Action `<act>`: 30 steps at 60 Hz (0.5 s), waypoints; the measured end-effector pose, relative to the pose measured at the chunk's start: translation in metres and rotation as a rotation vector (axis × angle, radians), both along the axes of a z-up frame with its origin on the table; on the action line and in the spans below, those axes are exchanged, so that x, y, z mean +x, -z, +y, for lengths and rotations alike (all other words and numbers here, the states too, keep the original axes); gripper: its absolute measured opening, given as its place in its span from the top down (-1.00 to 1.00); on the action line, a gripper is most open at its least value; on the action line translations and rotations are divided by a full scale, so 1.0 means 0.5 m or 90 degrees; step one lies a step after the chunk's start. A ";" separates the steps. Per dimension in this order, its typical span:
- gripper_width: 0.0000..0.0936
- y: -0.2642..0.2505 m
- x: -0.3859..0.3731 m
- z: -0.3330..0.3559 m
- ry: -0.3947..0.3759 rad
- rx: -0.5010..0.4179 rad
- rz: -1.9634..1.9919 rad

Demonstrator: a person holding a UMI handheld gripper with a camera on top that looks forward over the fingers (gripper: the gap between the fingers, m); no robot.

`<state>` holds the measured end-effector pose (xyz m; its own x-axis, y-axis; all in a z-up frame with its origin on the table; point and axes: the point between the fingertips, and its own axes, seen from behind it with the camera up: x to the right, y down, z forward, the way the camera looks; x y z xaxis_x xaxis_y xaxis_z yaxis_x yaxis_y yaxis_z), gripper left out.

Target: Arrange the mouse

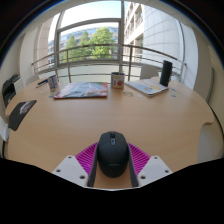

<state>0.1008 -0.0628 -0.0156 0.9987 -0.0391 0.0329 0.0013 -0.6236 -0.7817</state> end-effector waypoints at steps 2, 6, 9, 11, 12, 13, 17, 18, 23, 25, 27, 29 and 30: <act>0.00 -0.001 0.000 0.000 0.007 -0.001 -0.003; 0.08 -0.001 0.003 -0.001 0.023 -0.001 -0.005; 0.14 -0.002 0.005 -0.003 0.034 -0.005 -0.013; 0.17 -0.006 0.002 -0.006 0.044 -0.009 -0.019; 0.17 -0.009 0.002 -0.006 0.050 -0.010 -0.020; 0.17 -0.013 0.002 -0.006 0.056 -0.010 -0.022; 0.17 -0.057 -0.001 0.001 0.080 0.008 -0.039; 0.17 -0.076 -0.002 0.005 0.087 0.018 -0.044; 0.17 -0.197 -0.032 0.017 0.117 0.074 -0.060; 0.17 -0.260 -0.057 0.029 0.126 0.110 -0.058; 0.17 -0.331 -0.082 0.040 0.129 0.139 -0.058; 0.17 -0.388 -0.121 0.051 0.131 0.174 -0.056; 0.17 -0.418 -0.143 0.057 0.130 0.190 -0.052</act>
